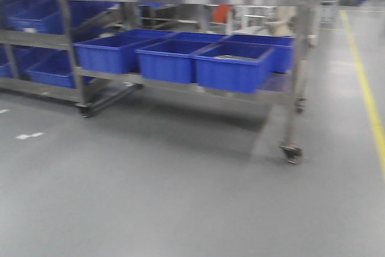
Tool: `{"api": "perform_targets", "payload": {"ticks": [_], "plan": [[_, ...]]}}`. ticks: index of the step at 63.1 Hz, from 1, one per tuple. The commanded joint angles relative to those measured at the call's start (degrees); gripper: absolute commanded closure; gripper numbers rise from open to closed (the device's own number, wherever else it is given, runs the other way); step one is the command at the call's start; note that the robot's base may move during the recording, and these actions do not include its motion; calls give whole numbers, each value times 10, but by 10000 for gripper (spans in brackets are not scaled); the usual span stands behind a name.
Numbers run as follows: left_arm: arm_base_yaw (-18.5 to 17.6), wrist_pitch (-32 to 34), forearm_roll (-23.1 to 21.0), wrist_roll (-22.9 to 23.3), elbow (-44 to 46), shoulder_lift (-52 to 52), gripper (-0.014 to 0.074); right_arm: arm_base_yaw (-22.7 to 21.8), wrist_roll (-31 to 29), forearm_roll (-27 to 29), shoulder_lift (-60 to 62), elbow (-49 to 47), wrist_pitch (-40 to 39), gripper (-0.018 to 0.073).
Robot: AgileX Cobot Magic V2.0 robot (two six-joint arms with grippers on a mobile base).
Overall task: Pick and sort blue part to right shelf
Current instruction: 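Drive the base away from the table down the aisle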
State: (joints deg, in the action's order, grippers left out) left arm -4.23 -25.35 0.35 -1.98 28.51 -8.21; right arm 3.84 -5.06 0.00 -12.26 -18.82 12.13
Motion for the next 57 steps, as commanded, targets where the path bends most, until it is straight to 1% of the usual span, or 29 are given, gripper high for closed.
{"api": "perform_targets", "payload": {"ticks": [1, 57], "plan": [[1, 52, -3, 2, 17, -7, 209, -3, -3, 0, -5, -18, -52, 135], [1, 52, -3, 2, 17, -7, 209, -2, -3, 0, -5, -18, -52, 135]]}}
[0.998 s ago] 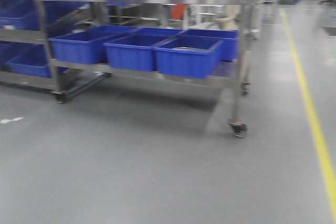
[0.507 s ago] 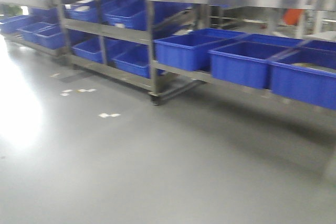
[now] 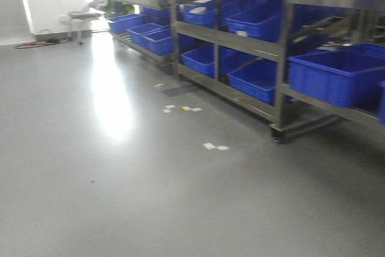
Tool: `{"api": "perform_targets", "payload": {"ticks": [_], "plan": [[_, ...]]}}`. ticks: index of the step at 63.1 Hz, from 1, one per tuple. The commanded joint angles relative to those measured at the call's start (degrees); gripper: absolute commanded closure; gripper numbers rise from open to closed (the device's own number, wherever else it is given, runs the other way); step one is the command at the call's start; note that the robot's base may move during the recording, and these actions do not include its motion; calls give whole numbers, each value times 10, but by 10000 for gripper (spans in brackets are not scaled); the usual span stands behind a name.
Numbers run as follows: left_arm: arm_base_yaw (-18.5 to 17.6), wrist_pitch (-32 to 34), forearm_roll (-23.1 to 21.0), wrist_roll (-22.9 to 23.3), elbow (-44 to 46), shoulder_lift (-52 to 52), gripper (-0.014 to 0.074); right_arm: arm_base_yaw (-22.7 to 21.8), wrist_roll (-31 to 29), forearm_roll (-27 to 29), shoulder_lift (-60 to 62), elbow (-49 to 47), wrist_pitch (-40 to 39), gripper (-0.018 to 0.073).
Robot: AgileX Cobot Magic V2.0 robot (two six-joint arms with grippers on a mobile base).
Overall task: Pick and sort blue part to right shelf
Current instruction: 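Drive the base away from the table down the aisle, then turn the base toward the shelf of blue bins and approach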
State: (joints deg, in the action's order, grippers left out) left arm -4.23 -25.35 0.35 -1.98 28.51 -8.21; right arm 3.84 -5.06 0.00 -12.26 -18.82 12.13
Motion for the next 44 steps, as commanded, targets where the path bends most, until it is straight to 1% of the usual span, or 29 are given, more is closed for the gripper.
{"api": "perform_targets", "payload": {"ticks": [1, 44], "plan": [[1, 52, -3, 2, 17, -7, 209, -2, -3, 0, -5, -18, -52, 135], [1, 52, -3, 2, 17, -7, 209, -2, -3, 0, -5, -18, -52, 135]]}}
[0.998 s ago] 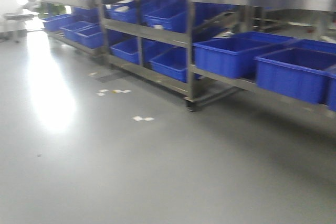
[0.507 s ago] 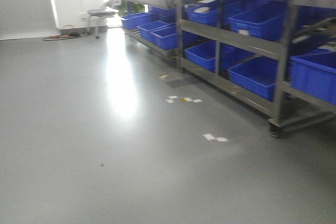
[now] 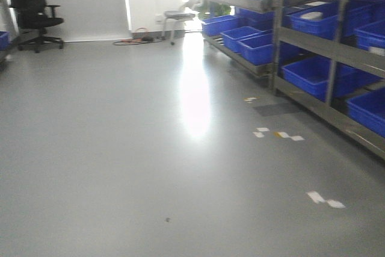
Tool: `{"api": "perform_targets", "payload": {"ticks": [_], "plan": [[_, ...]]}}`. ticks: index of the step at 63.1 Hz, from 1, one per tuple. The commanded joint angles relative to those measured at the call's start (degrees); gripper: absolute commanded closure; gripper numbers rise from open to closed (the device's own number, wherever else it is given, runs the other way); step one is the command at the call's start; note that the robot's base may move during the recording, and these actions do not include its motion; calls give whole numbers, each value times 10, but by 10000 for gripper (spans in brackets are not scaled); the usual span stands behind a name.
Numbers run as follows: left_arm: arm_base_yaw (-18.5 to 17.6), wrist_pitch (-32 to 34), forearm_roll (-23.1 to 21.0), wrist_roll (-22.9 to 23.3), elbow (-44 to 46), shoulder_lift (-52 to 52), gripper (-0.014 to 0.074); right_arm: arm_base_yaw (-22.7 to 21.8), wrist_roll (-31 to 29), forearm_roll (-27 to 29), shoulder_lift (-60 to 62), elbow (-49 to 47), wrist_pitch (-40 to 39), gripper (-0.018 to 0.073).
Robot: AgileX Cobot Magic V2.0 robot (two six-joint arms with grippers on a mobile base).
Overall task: Pick and sort blue part to right shelf
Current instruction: 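Turn the base toward the shelf of blue bins and approach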
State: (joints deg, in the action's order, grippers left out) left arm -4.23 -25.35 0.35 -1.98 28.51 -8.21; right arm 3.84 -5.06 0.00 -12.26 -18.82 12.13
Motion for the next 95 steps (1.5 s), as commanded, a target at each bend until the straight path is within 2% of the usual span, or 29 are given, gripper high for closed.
{"api": "perform_targets", "payload": {"ticks": [1, 95], "plan": [[1, 52, -3, 2, 17, -7, 209, -2, -3, 0, -5, -18, -52, 135], [1, 52, -3, 2, 17, -7, 209, -2, -3, 0, -5, -18, -52, 135]]}}
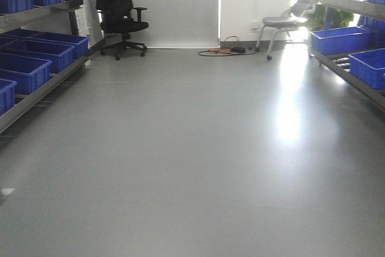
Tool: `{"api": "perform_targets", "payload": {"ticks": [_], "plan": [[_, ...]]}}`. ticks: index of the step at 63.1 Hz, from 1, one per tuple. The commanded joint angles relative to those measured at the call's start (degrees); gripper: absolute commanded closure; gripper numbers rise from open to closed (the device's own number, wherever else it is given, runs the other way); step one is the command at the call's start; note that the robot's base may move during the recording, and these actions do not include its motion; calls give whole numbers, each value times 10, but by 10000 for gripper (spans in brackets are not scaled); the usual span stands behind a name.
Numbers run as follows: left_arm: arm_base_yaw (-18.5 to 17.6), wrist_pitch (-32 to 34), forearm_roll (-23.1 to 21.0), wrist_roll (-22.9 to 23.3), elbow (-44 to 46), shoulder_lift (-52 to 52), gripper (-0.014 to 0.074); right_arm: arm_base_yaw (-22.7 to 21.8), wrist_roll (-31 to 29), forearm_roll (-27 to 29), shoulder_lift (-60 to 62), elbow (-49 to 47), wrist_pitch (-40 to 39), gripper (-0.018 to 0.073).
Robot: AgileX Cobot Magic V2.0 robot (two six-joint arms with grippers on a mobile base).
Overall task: Pick and sort blue part to right shelf
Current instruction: 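Turn the base toward the shelf of blue bins and approach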
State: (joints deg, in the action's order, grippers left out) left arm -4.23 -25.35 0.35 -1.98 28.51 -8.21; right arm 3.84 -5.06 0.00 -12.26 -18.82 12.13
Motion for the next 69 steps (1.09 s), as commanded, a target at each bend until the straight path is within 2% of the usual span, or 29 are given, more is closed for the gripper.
{"api": "perform_targets", "payload": {"ticks": [1, 69], "plan": [[1, 52, -3, 2, 17, -7, 209, -2, -3, 0, -5, -18, -52, 135], [1, 52, -3, 2, 17, -7, 209, -2, -3, 0, -5, -18, -52, 135]]}}
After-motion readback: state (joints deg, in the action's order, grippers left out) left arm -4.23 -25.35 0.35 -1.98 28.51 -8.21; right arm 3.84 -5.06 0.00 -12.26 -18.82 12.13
